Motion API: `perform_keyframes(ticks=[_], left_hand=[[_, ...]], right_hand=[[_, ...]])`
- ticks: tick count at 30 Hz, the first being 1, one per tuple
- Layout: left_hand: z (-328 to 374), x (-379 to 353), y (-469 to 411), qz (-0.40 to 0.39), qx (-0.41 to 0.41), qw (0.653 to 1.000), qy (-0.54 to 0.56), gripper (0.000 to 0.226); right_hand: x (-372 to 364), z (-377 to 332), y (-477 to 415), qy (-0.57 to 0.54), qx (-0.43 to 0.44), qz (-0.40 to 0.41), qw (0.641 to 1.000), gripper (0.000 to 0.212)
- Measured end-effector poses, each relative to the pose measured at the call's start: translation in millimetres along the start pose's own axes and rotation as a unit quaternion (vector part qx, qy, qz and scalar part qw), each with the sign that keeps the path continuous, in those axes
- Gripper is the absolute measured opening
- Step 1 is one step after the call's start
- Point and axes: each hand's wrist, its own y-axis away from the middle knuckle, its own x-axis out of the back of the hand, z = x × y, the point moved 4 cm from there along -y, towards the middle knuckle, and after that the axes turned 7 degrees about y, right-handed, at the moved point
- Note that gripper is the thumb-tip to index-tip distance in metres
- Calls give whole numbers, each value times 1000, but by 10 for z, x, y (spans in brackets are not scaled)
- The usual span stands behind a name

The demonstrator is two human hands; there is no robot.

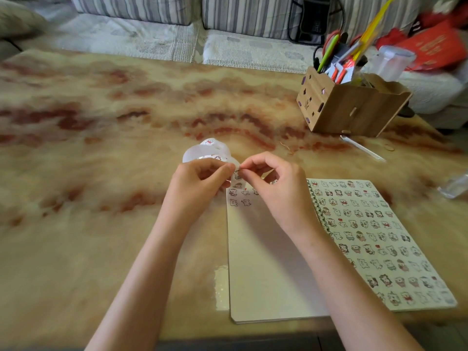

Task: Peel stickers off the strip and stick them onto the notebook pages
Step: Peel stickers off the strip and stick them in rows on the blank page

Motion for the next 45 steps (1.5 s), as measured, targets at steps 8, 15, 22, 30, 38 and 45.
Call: perform_keyframes(ticks=[8,15,22,30,38,45], left_hand=[[-22,20,9,20,9,1000,-10,16],[-17,27,14,18,9,1000,-13,18],[-15,58,16,42,1,998,-40,20],[-26,58,17,44,-7,997,-63,21],[-30,64,10,44,-4,997,-69,20],[-30,63,14,43,0,997,-64,20]], right_hand=[[-28,8,14,97,59,35,993,7],[10,-38,9,92,68,5,993,6],[163,23,-35,-74,-89,-62,991,6],[272,376,42,-14,-271,-178,946,6],[199,380,66,12,-270,-191,944,6],[189,382,68,32,-262,-191,945,6]])
